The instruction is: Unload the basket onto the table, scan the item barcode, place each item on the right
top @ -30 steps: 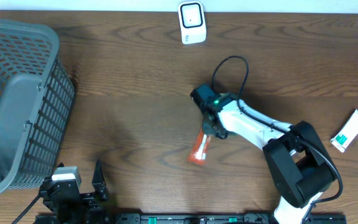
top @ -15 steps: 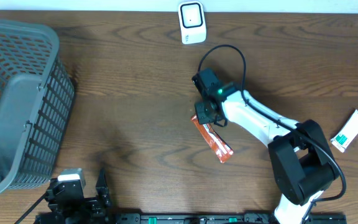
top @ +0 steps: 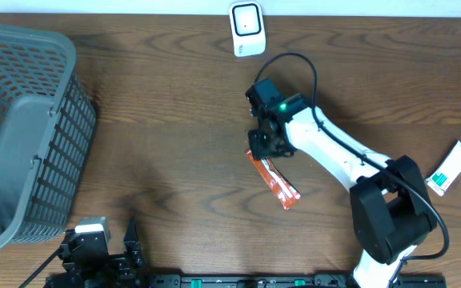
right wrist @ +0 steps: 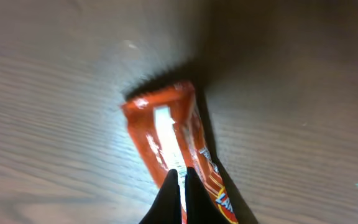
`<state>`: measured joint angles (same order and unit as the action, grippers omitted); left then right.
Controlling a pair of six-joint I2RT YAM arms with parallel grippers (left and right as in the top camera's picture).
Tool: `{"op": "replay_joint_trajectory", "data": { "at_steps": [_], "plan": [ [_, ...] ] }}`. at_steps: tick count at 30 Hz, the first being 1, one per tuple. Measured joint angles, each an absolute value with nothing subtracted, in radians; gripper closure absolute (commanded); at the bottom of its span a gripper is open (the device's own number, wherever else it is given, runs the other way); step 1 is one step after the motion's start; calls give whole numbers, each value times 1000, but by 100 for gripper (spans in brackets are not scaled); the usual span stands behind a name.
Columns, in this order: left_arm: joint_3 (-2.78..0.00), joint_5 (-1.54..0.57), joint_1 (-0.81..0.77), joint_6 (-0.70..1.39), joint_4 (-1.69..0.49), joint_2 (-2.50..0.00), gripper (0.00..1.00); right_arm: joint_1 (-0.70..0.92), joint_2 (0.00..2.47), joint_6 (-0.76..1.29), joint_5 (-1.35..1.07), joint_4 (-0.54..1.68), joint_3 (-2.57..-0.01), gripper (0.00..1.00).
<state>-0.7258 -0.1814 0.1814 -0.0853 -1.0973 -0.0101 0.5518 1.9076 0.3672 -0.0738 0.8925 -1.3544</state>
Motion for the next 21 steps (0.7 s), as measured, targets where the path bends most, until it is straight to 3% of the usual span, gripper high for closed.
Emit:
{"op": "replay_joint_trajectory", "data": {
  "at_steps": [11, 21],
  "plan": [
    [-726, -182, 181, -85, -1097, -10, 16, 552, 1908, 400, -64, 809, -1184, 99],
    [-726, -181, 181, -85, -1097, -10, 16, 552, 1879, 418, 76, 1011, -1275, 99]
  ]
}}
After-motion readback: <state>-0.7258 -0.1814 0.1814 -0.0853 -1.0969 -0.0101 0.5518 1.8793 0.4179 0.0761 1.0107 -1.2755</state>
